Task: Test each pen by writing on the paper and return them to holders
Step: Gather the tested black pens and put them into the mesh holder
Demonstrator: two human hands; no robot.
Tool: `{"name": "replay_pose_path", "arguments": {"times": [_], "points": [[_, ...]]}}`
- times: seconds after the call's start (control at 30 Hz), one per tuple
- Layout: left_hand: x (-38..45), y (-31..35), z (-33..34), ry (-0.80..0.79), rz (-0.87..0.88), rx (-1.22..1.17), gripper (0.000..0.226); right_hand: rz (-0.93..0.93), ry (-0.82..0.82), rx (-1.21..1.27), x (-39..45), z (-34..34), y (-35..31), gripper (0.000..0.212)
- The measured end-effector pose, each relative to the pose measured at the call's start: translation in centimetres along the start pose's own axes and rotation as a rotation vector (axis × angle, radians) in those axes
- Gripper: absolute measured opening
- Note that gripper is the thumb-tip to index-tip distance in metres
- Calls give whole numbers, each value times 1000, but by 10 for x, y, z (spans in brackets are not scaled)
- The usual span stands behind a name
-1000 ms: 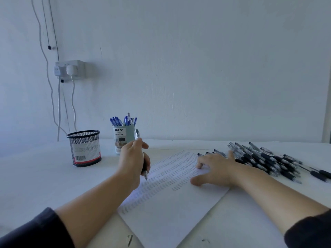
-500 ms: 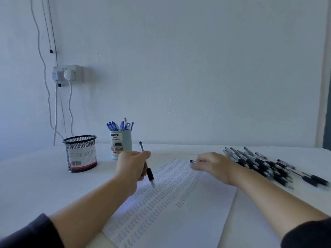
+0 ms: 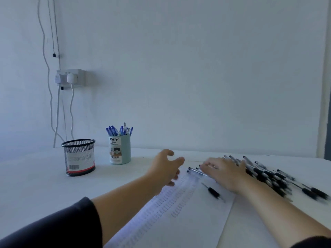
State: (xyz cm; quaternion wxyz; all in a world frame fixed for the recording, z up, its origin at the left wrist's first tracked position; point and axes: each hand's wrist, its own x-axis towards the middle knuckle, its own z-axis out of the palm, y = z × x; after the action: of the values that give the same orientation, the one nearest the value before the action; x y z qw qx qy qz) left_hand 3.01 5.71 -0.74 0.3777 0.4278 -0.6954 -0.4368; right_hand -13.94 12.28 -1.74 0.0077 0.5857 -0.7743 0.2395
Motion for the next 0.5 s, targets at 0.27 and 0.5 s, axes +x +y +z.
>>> {"name": "replay_pose_path", "arguments": {"times": [0.27, 0.5], "points": [[56, -42, -137, 786, -55, 680, 77, -71, -182, -299, -1, 13, -8, 66], [52, -65, -183, 849, -154, 451, 35, -46, -254, -229, 3, 12, -10, 61]]}}
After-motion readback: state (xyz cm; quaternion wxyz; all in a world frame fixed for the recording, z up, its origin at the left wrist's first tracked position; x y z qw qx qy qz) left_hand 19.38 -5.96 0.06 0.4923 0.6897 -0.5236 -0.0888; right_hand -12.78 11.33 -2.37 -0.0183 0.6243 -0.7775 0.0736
